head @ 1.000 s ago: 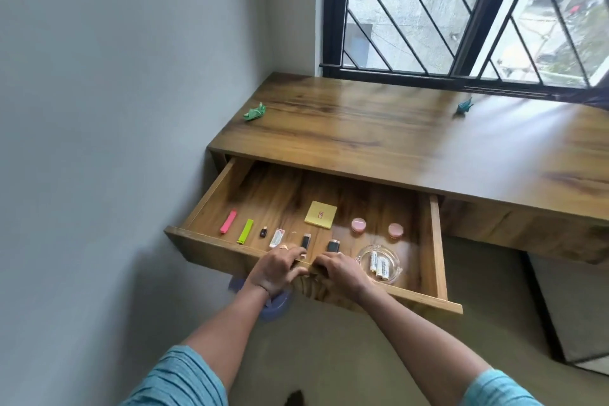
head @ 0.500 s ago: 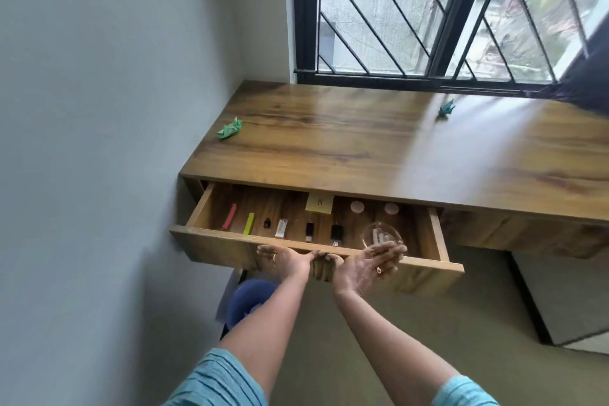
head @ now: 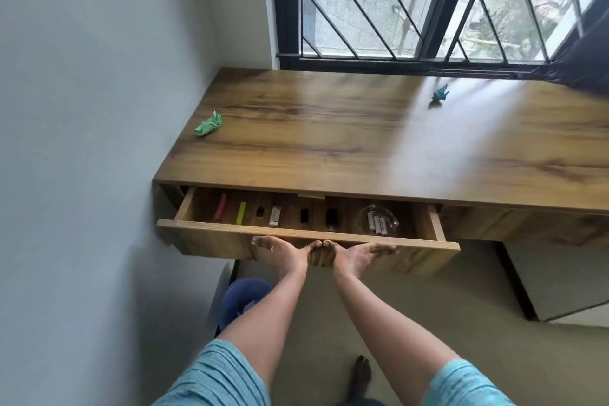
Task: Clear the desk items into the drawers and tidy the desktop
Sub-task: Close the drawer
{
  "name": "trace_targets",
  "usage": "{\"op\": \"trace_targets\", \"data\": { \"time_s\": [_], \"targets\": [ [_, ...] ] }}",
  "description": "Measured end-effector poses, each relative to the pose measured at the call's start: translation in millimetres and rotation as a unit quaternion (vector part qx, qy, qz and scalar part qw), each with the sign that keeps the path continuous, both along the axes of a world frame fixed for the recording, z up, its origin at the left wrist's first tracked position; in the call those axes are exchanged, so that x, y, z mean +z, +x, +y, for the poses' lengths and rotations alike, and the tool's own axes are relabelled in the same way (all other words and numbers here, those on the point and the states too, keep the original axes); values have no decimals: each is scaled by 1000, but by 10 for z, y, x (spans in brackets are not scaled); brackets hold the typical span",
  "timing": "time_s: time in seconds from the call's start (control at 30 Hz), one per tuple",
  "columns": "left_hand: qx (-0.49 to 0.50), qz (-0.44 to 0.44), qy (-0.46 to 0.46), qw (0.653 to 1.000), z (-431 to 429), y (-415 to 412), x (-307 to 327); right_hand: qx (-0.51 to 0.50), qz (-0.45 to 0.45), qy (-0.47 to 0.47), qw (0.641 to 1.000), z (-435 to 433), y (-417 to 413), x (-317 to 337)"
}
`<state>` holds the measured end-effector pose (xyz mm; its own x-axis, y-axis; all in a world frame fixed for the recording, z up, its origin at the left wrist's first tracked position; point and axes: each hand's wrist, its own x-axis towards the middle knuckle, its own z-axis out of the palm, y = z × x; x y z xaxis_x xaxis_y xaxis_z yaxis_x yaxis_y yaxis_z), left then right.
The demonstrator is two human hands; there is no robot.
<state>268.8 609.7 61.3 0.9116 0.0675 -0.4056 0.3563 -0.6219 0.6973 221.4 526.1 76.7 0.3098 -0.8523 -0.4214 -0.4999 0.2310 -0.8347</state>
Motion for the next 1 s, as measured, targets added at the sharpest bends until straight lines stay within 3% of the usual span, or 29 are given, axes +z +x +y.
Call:
{"op": "trace_targets", "data": {
  "time_s": [0.37, 0.8, 1.0],
  "targets": [
    [23, -18, -53, 998, -342, 448, -69, -9, -33, 0, 999, -296, 472, -97],
    [36, -23, -32, 999, -623, 808, -66, -43, -52, -15, 998, -534, 815, -234],
    [33, -11, -21, 999, -607, 827, -27, -21, -14, -8, 1000, -491, 792, -132]
  ]
}}
